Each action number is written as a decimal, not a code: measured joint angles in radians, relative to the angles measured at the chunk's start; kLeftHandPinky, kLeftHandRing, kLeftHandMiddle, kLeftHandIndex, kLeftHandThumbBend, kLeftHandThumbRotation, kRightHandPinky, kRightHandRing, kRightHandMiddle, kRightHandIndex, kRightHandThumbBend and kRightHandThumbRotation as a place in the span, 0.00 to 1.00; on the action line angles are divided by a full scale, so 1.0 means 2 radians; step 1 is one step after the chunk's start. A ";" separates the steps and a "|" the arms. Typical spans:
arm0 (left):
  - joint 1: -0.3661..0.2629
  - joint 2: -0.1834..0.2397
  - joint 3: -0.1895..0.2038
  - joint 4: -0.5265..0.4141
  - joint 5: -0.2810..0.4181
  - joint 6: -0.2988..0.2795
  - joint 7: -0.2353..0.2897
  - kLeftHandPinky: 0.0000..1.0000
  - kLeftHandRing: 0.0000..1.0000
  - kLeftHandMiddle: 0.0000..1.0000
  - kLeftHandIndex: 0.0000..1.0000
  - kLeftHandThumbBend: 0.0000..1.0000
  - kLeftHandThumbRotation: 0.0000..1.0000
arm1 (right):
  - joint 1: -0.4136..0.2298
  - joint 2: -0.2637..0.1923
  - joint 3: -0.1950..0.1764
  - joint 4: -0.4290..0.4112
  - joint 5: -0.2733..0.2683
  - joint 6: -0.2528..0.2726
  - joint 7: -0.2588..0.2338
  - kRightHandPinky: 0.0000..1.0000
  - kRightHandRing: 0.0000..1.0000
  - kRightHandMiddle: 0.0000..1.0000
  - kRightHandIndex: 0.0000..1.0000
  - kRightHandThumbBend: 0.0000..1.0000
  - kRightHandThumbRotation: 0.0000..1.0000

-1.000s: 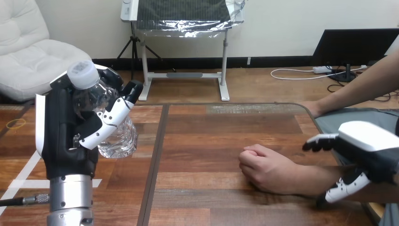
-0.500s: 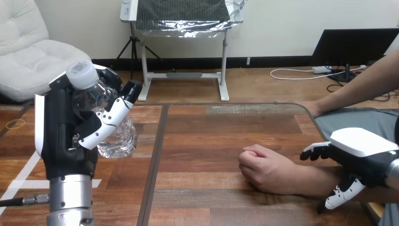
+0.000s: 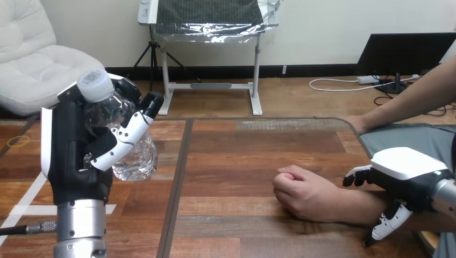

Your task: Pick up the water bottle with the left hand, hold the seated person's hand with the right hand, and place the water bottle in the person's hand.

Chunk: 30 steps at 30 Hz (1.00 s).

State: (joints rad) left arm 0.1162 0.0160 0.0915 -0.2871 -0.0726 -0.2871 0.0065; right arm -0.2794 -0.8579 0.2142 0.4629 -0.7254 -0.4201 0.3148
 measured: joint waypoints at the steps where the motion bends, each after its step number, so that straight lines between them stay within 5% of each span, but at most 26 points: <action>1: 0.000 0.000 0.000 0.000 0.001 0.000 0.000 0.21 0.27 0.34 0.36 0.50 0.00 | -0.002 0.001 0.003 0.002 -0.002 0.001 -0.003 0.73 0.78 0.79 0.80 1.00 0.28; 30: 0.000 0.000 0.002 0.000 -0.001 -0.001 0.000 0.20 0.27 0.33 0.36 0.51 0.00 | -0.048 0.029 0.054 0.050 -0.027 0.042 -0.025 0.55 0.71 0.73 0.75 0.96 0.26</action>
State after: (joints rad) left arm 0.1162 0.0160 0.0953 -0.2871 -0.0736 -0.2893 0.0072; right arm -0.3746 -0.8006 0.3231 0.5632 -0.7794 -0.3363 0.2652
